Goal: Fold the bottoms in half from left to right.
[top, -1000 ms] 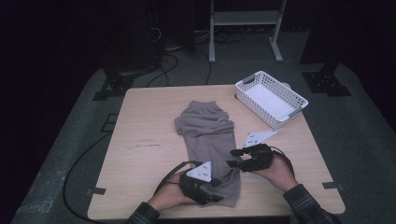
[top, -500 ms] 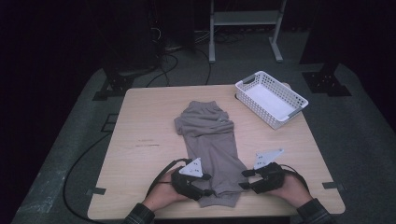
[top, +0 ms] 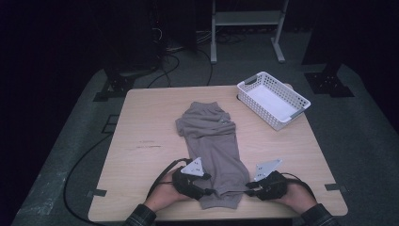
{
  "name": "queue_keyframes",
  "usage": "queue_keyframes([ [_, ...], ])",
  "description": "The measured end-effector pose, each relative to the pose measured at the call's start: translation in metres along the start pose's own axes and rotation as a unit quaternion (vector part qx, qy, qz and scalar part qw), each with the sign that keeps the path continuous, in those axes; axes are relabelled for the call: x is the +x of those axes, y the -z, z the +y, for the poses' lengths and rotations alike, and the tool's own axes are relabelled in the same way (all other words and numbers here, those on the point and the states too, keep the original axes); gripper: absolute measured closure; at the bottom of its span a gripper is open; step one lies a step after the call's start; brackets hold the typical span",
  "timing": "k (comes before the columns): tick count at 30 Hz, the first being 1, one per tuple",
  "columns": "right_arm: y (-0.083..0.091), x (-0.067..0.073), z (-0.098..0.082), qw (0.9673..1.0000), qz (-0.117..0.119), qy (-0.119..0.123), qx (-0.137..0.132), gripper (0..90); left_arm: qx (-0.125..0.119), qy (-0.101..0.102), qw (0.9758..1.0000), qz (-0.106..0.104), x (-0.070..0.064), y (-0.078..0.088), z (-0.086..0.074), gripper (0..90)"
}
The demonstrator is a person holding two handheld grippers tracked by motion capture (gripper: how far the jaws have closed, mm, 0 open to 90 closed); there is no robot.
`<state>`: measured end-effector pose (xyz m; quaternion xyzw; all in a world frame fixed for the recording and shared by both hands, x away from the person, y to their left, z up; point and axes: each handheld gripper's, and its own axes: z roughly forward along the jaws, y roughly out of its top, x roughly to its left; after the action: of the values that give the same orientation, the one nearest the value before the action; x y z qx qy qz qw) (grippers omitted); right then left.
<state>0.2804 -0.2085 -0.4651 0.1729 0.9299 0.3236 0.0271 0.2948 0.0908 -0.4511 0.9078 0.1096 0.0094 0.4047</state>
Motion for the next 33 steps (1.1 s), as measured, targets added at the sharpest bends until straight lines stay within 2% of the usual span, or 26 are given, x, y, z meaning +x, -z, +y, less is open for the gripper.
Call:
queue_keyframes([
  [5,0.002,-0.002,0.001,0.9997,0.011,-0.019,-0.007,71.1,0.002,-0.004,1.0000,-0.005,-0.004,-0.005,0.003,41.0],
  [10,0.011,-0.005,0.004,0.9984,0.021,-0.040,-0.035,71.4,0.013,-0.012,0.9998,-0.008,-0.011,-0.016,0.009,39.6],
  [12,0.014,-0.006,0.005,0.9979,0.022,-0.043,-0.043,71.4,0.015,-0.014,0.9997,-0.013,-0.014,-0.022,0.011,39.2],
  [16,0.018,-0.006,0.007,0.9976,0.019,-0.043,-0.052,71.4,0.025,-0.012,0.9995,-0.012,-0.018,-0.031,0.014,39.3],
  [17,0.019,-0.006,0.008,0.9974,0.019,-0.044,-0.054,71.5,0.026,-0.011,0.9995,-0.011,-0.018,-0.033,0.014,41.3],
  [18,0.020,-0.006,0.008,0.9969,0.021,-0.046,-0.060,71.5,0.030,-0.013,0.9994,-0.008,-0.018,-0.033,0.015,47.2],
  [19,0.022,-0.006,0.009,0.9967,0.022,-0.047,-0.063,71.5,0.033,-0.010,0.9994,0.000,-0.018,-0.034,0.016,53.3],
  [21,0.024,-0.006,0.011,0.9964,0.021,-0.046,-0.068,71.5,0.037,-0.005,0.9993,0.001,-0.017,-0.033,0.017,68.9],
  [25,0.026,-0.004,0.014,0.9964,0.022,-0.041,-0.070,71.5,0.036,-0.001,0.9993,0.000,-0.013,-0.025,0.020,72.1],
  [26,0.026,-0.004,0.015,0.9963,0.023,-0.041,-0.071,71.5,0.036,-0.006,0.9993,0.001,-0.011,-0.020,0.021,72.2],
  [30,0.027,-0.003,0.029,0.9962,0.024,-0.030,-0.078,71.5,0.007,0.000,0.9999,0.011,0.000,0.012,0.026,72.0],
  [33,0.022,0.002,0.044,0.9963,0.035,-0.016,-0.077,71.5,0.003,0.001,1.0000,0.009,0.001,0.032,0.024,72.0],
])
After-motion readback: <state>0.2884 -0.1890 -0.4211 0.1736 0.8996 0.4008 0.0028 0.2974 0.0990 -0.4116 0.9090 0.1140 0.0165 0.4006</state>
